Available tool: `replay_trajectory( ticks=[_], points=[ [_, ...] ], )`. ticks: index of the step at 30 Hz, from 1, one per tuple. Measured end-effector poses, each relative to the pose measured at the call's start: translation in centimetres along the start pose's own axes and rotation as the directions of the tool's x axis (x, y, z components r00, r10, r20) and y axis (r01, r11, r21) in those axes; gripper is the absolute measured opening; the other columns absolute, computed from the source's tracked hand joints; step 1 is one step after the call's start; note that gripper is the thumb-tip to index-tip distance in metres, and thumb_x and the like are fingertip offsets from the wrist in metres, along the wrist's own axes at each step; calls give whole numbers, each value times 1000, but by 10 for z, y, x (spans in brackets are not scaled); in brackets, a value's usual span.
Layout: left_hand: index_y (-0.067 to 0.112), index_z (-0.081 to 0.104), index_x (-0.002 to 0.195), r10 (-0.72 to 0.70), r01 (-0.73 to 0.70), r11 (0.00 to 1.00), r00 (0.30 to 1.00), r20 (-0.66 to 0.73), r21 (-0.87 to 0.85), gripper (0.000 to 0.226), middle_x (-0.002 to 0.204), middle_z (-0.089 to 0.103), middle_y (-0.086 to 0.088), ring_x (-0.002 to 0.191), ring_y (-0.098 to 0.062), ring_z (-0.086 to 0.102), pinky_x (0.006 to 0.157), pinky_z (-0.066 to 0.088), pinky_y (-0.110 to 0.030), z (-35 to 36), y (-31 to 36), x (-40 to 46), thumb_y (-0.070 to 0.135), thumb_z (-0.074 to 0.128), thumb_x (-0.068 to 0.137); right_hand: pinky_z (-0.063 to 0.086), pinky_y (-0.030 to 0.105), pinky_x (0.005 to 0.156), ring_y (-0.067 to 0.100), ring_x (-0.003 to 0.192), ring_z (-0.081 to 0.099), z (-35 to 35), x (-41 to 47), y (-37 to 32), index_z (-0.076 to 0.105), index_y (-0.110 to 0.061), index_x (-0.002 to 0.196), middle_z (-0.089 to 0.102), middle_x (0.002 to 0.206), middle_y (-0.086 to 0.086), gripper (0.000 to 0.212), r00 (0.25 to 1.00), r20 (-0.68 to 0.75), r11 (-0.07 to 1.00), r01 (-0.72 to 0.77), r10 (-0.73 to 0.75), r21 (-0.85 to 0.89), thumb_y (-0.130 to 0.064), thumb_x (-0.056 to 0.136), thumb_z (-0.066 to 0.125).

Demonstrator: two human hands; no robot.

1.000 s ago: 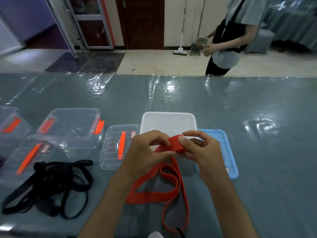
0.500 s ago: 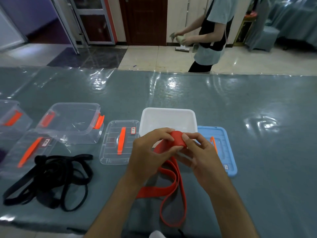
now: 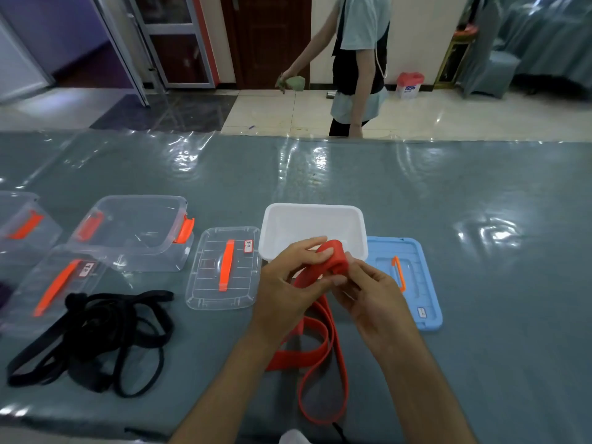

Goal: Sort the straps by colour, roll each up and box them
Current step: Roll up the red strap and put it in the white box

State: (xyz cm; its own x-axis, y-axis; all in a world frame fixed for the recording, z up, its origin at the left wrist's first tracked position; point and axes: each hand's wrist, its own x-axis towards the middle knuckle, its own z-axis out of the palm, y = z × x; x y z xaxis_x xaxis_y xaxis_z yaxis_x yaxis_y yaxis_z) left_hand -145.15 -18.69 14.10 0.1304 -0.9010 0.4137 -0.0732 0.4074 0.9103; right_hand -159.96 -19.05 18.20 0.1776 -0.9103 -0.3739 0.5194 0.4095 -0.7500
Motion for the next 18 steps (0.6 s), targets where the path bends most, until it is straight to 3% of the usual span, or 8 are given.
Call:
replay_trajectory(
  ticks=[2, 7, 10, 12, 15, 18],
  points=[
    [34, 76, 118, 5, -5, 1000, 1000, 3, 5, 41, 125, 74, 4, 121, -28, 70, 103, 58, -47, -1, -2, 0, 24, 92, 81, 60, 23, 66, 18, 85, 79, 2, 0, -2, 82, -5, 103, 80, 102, 18, 25, 1000, 10, 998, -10, 11, -55, -25, 97, 68],
    [41, 76, 117, 63, -56, 997, 991, -122, 59, 32, 123, 75, 10, 118, -20, 72, 99, 56, -24, -2, 5, -2, 37, 87, 87, 56, 19, 61, 11, 75, 76, 7, 0, -7, 84, -12, 90, 79, 88, 9, 28, 998, 63, 980, 8, 5, -200, -22, 104, 62],
    [40, 76, 119, 87, -83, 996, 984, -158, 32, 31, 122, 76, 12, 118, -16, 72, 99, 56, -22, -3, 14, -3, 35, 84, 89, 55, 20, 61, 11, 69, 67, 10, 6, -10, 77, -13, 86, 69, 76, 2, 21, 995, 50, 932, 99, -87, -348, -30, 97, 72],
    [40, 77, 119, 63, -65, 998, 987, -148, -7, 33, 122, 77, 12, 119, -15, 72, 100, 55, -21, -6, 19, -1, 28, 84, 89, 55, 21, 64, 13, 73, 69, 8, 11, -11, 70, -16, 97, 71, 83, -3, 16, 976, 18, 898, 206, -216, -389, -29, 91, 78],
    [43, 77, 119, 42, -43, 999, 995, -93, -12, 36, 122, 77, 12, 118, -14, 72, 99, 55, -21, -12, 25, 4, 22, 82, 90, 58, 24, 77, 15, 93, 75, 7, 11, -14, 74, -22, 118, 78, 113, -1, 19, 912, 239, 837, 402, -332, -371, -22, 100, 70],
    [42, 76, 120, 30, -31, 999, 999, -37, -22, 30, 123, 77, 10, 119, -16, 72, 100, 55, -22, -21, 30, 8, 29, 79, 93, 61, 29, 83, 20, 94, 77, 6, 10, -16, 77, -20, 118, 80, 110, 5, 27, 849, 364, 765, 512, -382, -391, -19, 91, 78]
  ],
)
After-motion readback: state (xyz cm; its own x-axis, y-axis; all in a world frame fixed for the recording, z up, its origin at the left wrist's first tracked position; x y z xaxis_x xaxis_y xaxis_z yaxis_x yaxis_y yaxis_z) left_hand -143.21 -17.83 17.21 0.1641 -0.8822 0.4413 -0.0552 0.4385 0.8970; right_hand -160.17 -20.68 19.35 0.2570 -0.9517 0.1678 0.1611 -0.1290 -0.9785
